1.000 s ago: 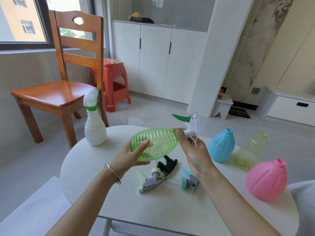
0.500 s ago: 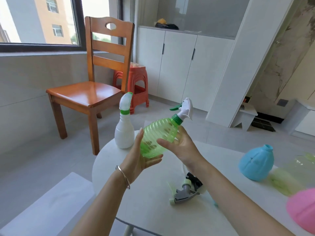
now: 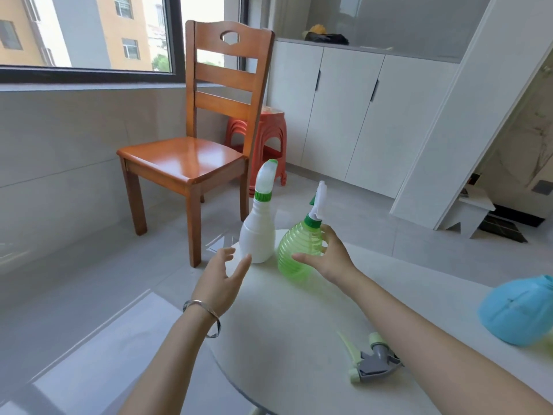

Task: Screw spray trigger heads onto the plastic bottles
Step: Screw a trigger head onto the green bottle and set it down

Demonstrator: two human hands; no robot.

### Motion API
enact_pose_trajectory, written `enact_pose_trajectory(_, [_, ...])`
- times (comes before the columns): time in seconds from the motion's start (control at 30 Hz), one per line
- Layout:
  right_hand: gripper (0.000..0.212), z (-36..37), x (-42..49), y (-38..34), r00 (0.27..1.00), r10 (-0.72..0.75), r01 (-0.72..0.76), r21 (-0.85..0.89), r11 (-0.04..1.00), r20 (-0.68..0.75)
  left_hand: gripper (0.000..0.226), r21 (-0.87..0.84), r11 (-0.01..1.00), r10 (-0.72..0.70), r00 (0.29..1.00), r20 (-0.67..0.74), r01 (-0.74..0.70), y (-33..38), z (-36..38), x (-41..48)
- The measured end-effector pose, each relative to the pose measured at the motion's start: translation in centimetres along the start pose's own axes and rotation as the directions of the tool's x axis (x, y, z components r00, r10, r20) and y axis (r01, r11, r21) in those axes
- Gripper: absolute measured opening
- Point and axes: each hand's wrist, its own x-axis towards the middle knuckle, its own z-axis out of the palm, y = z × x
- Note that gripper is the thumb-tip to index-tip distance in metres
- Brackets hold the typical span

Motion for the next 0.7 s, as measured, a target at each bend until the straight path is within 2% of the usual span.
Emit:
enact_pose_trajectory(0.2, [0.081, 1.2, 1.0, 0.9, 1.0, -0.002, 0.001, -0.073, 0.997, -0.014, 0.065, 0.158, 0.986, 0.051, 0.999, 0.007, -0.051, -1.5, -0.2, 0.3])
enact_pose_trajectory(0.5, [0.079, 2.7, 1.1, 0.5, 0.993, -0.041, 0.027, -0.129, 0.991, -0.108, 0.063, 0.147, 0.986, 0.079, 0.997, -0.003, -0.077, -1.0, 0.3, 0.2])
enact_pose_trajectory(0.7, [0.081, 3.4, 1.2, 0.4, 0.988, -0.017, -0.003, -0.127, 0.992, -0.151, 0.059, 0.125, 0.987, 0.108, 0.993, -0.045, -0.102, -0.4, 0.4, 0.1])
